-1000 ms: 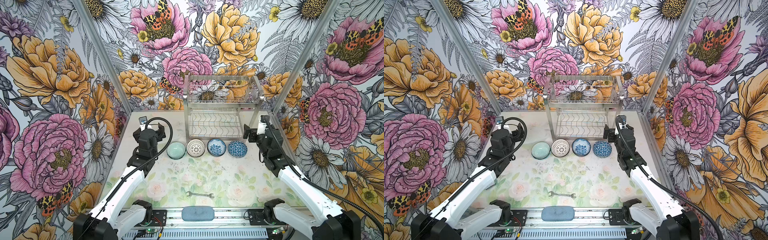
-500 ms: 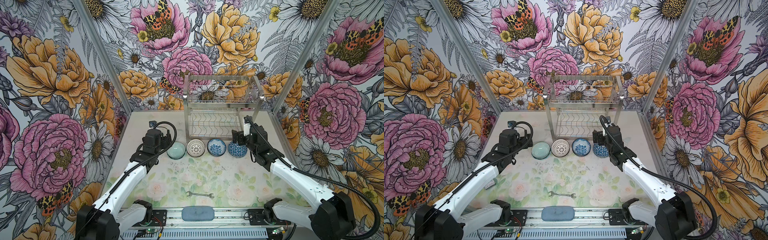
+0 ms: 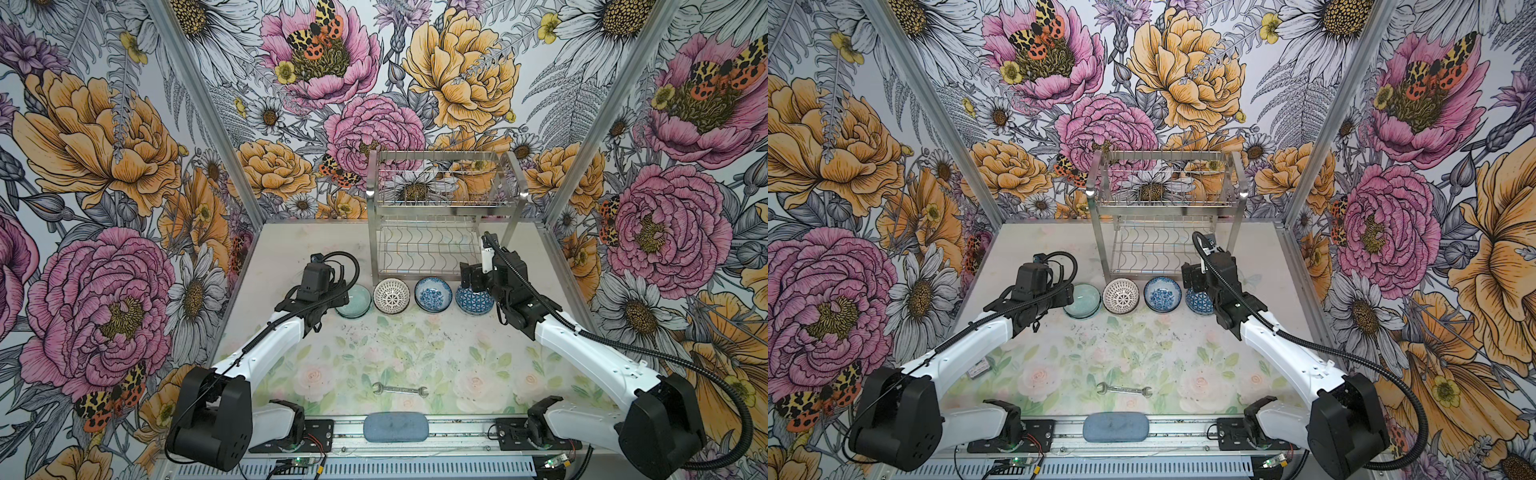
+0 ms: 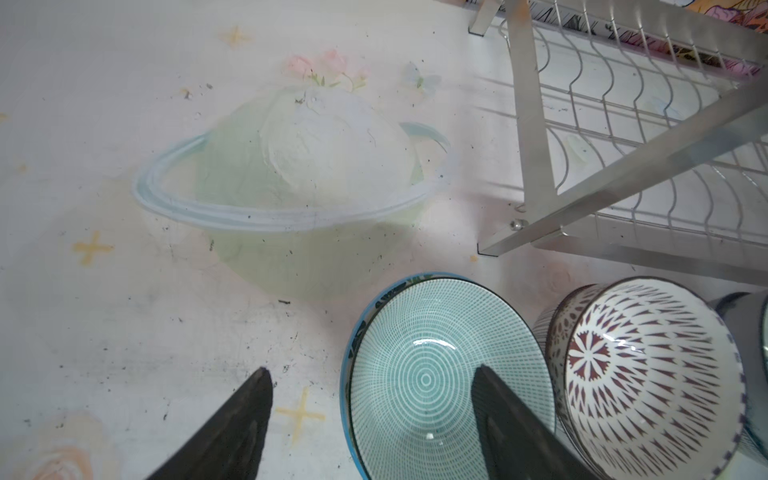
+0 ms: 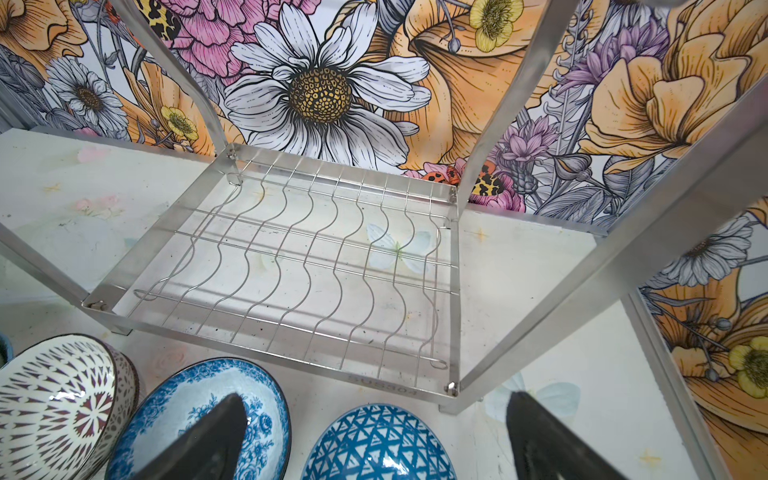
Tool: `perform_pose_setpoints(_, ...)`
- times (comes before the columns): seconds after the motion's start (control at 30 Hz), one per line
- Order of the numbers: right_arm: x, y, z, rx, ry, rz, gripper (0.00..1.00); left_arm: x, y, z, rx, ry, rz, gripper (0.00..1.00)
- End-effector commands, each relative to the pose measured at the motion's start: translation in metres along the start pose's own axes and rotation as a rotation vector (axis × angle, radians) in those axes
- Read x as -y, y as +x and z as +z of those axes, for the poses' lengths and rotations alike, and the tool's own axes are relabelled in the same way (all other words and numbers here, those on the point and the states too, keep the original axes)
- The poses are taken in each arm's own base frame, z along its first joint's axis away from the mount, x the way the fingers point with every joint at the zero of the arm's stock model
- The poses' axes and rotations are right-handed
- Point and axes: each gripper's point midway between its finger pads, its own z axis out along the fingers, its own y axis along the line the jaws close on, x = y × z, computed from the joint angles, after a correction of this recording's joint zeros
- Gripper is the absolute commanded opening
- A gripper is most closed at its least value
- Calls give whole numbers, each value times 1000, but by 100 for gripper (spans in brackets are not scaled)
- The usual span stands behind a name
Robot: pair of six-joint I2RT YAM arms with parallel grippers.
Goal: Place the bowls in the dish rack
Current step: 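Move the left gripper to the teal bowl while the right approaches blue bowls, then close the left gripper on the near rim of the teal striped bowl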
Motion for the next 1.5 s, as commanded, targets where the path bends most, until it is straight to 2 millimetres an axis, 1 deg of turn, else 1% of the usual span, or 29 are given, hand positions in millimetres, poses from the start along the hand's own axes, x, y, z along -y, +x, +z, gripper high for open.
perform_pose_setpoints(0.0,-1,-10,-2,17,12,-9,99,4,6,8,-24,37,-30,70)
perform_pose_setpoints(0.13,0,-8,-1,13,17,-11,99,2,15,17,-57,25,-31,59)
perform_pose_setpoints(0.2,1,-7,-2,13,22,-9,99,1,17,20,-67,18,-35,52)
perform_pose_setpoints(0.27,1,-7,-2,12,23,-12,99,-2,20,24,-76,5,-41,47)
perform_pose_setpoints(0.53,3,-4,-4,8,33,-15,99,-12,26,31,-95,-48,-31,39)
perform_pose_setpoints(0.77,4,-4,-3,5,37,-19,99,-13,29,36,-107,-53,-30,29)
perform_pose_setpoints(0.97,3,-4,-1,1,35,-22,100,-14,28,36,-108,-62,-25,25)
perform_pose_setpoints(1.3,1,-3,4,-10,32,-30,99,-14,24,35,-108,-74,-6,21)
perform_pose_setpoints(1.47,0,-3,6,-13,30,-30,100,-14,23,35,-105,-78,-6,17)
